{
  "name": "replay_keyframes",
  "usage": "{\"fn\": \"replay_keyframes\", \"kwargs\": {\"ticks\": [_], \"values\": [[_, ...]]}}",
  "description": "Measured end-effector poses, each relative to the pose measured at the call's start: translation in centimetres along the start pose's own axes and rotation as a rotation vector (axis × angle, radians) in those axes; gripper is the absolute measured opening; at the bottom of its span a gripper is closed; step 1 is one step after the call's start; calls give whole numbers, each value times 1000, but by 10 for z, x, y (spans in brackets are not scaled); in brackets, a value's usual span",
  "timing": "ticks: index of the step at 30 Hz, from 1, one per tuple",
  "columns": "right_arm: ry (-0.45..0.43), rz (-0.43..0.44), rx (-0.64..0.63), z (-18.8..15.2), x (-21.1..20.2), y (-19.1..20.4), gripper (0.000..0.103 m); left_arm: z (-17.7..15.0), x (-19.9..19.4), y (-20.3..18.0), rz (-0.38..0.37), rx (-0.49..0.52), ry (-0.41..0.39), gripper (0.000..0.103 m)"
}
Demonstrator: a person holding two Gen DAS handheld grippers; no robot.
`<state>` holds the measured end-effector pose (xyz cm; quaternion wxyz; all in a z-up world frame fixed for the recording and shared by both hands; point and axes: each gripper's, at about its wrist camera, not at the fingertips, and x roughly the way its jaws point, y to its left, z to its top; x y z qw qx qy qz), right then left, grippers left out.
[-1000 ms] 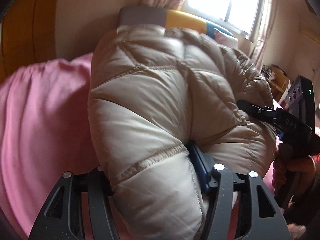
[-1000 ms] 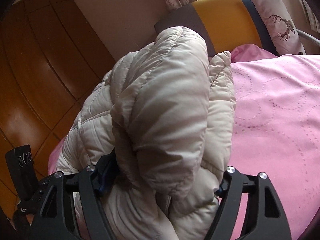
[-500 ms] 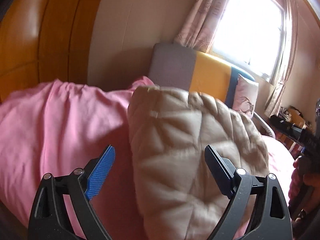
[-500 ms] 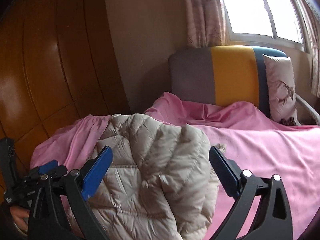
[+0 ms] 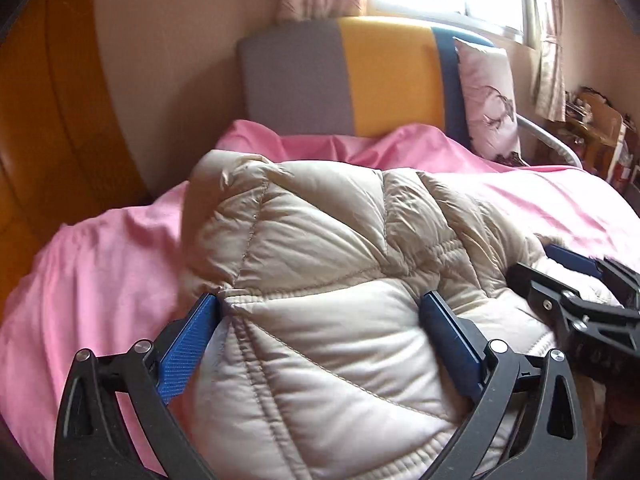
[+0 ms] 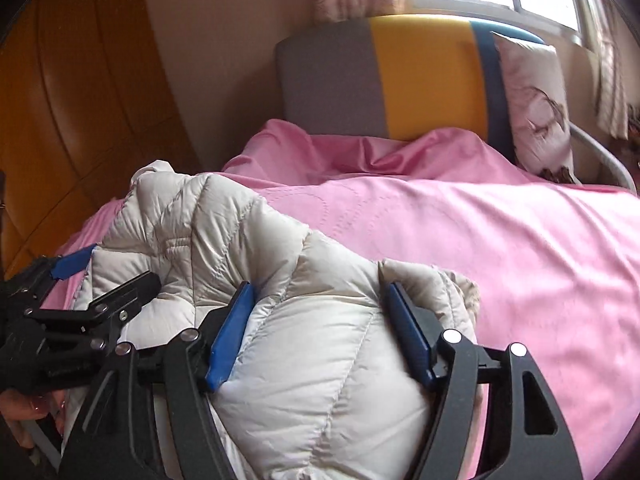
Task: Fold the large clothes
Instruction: 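Release the jacket with both grippers and pat the folded bundle flat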
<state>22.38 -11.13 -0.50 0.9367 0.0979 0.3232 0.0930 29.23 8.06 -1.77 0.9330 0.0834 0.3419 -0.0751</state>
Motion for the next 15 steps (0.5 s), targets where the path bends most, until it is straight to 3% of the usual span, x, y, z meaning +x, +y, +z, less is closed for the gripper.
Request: {"fn": "replay_keyframes", "kwargs": {"ticks": [5,8,10,11,12,15], "values": [[35,-59,-66,8,23,-5,70,7,29,-7,38,-18,60,100],[20,-58,-89,-2,24,-8,74,5,23,-9,55,-14,43,100],[11,-88,-119,-7,20,-7,81,1,10,-11,66,-6,24,100],[-3,-117,-131,-7,14,-5,94,-1,1,-11,78,-7,18,100],[-18,-143,-134,-9,6,-3,101,-4,-6,-10,83,-11,24,100],[-29,-110,-99,-14,-22,-2,101,-12,-34,-7,94,-47,22,100]]}}
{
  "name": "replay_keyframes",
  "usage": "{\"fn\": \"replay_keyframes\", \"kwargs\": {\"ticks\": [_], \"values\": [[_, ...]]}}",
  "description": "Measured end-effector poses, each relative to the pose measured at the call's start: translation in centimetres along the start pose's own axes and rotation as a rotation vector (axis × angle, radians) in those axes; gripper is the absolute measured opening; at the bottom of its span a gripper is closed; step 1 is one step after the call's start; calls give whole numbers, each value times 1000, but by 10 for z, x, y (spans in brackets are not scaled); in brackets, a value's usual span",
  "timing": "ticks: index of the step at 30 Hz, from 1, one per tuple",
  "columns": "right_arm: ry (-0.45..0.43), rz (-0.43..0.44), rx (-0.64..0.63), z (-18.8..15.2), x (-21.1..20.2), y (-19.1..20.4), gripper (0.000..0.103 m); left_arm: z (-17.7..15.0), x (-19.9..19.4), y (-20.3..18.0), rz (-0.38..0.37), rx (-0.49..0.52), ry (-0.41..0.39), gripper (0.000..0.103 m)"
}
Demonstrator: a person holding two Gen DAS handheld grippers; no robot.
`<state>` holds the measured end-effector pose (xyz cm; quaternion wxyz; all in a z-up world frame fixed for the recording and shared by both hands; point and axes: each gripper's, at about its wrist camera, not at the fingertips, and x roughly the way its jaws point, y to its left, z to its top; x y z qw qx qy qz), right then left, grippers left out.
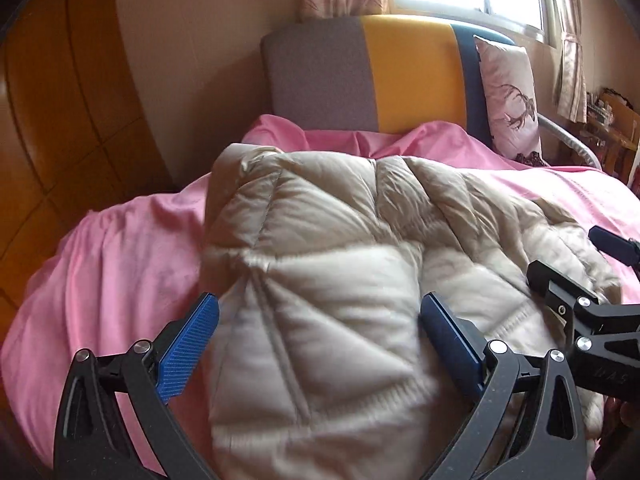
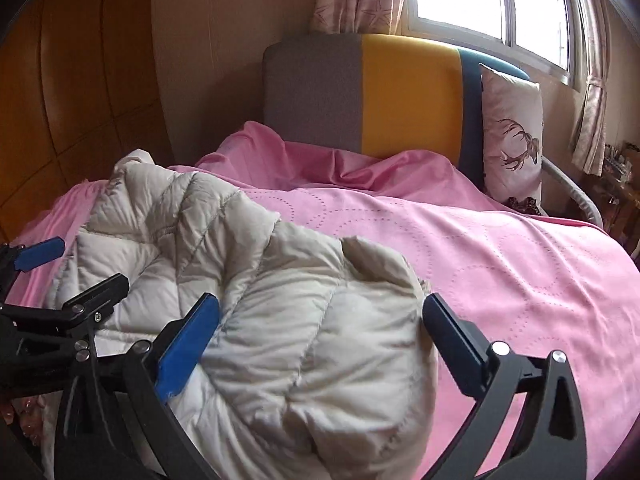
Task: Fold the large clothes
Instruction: 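Release the jacket with both grippers and pat the folded bundle flat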
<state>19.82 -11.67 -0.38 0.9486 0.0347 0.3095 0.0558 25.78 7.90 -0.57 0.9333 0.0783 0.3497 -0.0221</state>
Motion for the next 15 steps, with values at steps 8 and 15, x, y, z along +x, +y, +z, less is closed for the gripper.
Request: {"fn": "replay_keyframes", "kwargs": {"ticks": [8,15], "values": [[-37,55,44,-33,-78,8,101,-35,-62,2,24,-38,-5,100],[-69,0,-18,-63,-127,21,101,-75,-103,8,-31,-155,20,100]]}}
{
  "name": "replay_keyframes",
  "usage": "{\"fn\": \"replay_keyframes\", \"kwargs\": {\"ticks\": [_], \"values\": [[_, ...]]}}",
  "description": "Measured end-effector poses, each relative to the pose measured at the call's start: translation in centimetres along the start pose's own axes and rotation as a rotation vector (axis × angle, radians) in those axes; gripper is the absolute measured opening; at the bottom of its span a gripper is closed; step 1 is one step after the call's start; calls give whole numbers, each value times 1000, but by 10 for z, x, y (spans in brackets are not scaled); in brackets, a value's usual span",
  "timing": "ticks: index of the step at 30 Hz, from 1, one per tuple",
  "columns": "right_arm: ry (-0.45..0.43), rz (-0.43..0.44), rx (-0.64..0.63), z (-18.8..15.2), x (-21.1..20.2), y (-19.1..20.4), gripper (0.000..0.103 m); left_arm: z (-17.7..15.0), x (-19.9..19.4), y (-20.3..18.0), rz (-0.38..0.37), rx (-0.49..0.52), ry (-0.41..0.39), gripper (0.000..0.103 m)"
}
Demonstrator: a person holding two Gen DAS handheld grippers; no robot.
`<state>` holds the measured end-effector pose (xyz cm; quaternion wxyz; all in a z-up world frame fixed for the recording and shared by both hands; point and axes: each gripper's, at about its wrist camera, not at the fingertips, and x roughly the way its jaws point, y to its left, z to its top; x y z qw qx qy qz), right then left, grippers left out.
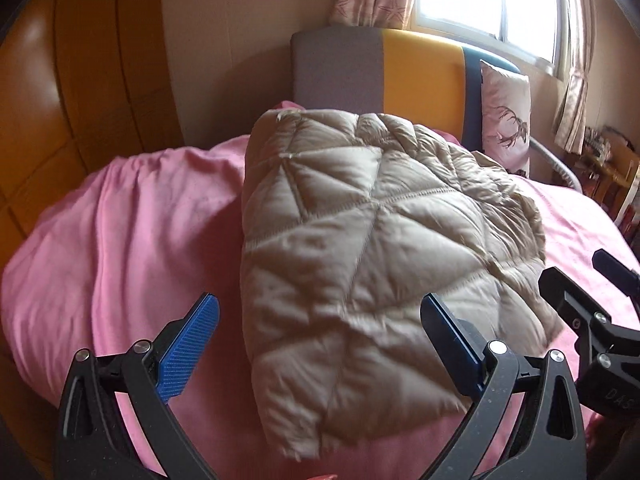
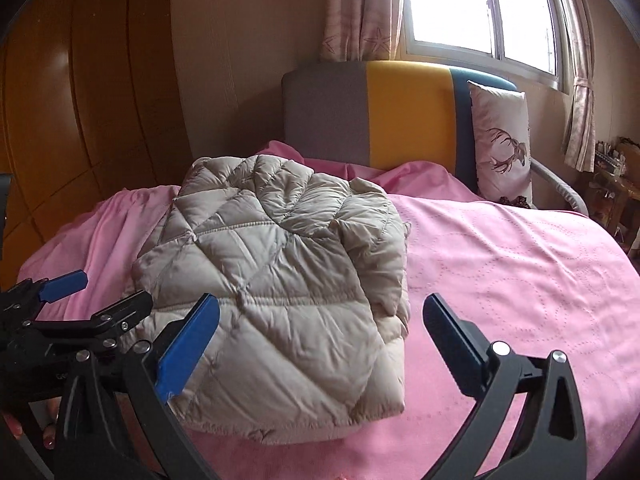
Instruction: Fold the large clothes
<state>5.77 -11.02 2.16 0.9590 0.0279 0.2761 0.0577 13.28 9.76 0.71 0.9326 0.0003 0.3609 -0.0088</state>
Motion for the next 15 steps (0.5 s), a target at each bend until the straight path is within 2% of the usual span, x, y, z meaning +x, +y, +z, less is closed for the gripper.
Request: {"fn": "replay_keyframes", "kwargs": {"ticks": [3,8,12,15], "values": [[49,-40,-18,-14,-7,5,101,-16,-13,5,-8,-33,13,100],[77,-75,-51,-43,-19,14,101,-42,-33,2,30,-3,15,100],[73,-130,-95,-59,-27,20,101,-56,-46,6,63,-12,-1,100],[44,-134,-102,-65,-40,20,101,-64,-55,9,94,-20,-27,100]]}}
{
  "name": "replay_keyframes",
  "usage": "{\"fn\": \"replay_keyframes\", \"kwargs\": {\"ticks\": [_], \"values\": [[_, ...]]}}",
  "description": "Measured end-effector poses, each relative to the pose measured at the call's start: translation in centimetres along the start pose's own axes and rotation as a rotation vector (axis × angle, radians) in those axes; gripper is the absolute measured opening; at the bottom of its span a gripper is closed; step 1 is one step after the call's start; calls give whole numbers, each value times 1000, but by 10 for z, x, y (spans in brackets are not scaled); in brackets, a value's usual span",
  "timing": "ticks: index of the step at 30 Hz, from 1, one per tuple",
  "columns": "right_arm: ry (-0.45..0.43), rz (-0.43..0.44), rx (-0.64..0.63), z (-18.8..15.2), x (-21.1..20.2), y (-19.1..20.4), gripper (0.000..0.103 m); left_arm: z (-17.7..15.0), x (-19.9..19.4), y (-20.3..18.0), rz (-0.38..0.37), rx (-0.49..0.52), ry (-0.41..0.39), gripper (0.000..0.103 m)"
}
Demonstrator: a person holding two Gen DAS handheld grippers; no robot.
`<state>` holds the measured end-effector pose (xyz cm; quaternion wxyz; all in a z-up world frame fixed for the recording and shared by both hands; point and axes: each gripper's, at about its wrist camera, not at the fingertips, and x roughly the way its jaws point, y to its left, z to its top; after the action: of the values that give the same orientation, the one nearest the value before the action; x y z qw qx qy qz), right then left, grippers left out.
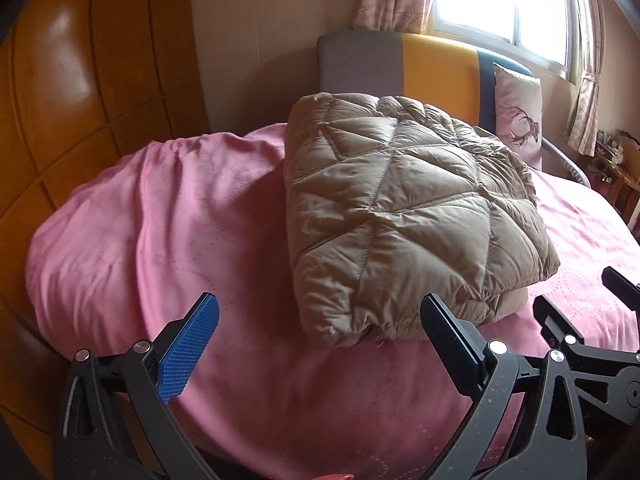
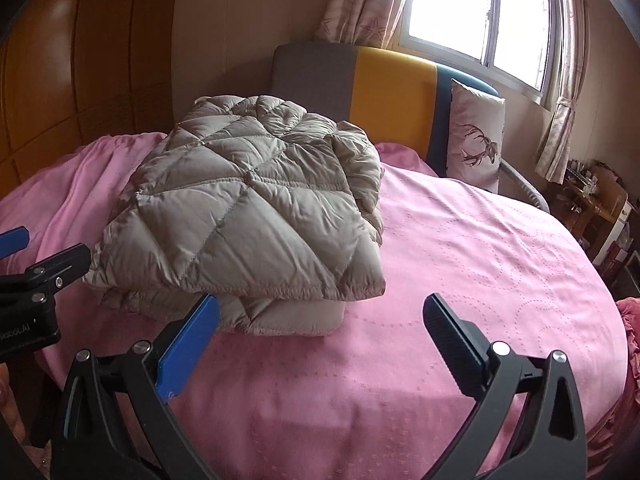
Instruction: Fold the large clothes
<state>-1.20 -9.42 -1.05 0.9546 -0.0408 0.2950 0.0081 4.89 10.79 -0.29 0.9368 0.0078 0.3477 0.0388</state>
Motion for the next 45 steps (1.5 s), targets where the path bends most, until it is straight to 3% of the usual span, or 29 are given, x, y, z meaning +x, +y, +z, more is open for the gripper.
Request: {"fn": "replay_keyframes", "kwargs": {"ticks": [4,8,14,45], "values": [[-37,-7,72,-4,-19,-9,101,-13,-11,8,36,-19,-12,100],[-78,71,139,-8,-32,-17,101,-25,-20,13,45,-32,-19,100],[-61,65,116,-10,-29,-13,101,-38,-23,13,56,-19,-9,100],[-34,87,111,-15,-25,-12,101,-37,-22,16,53,-45,-9,100]]}}
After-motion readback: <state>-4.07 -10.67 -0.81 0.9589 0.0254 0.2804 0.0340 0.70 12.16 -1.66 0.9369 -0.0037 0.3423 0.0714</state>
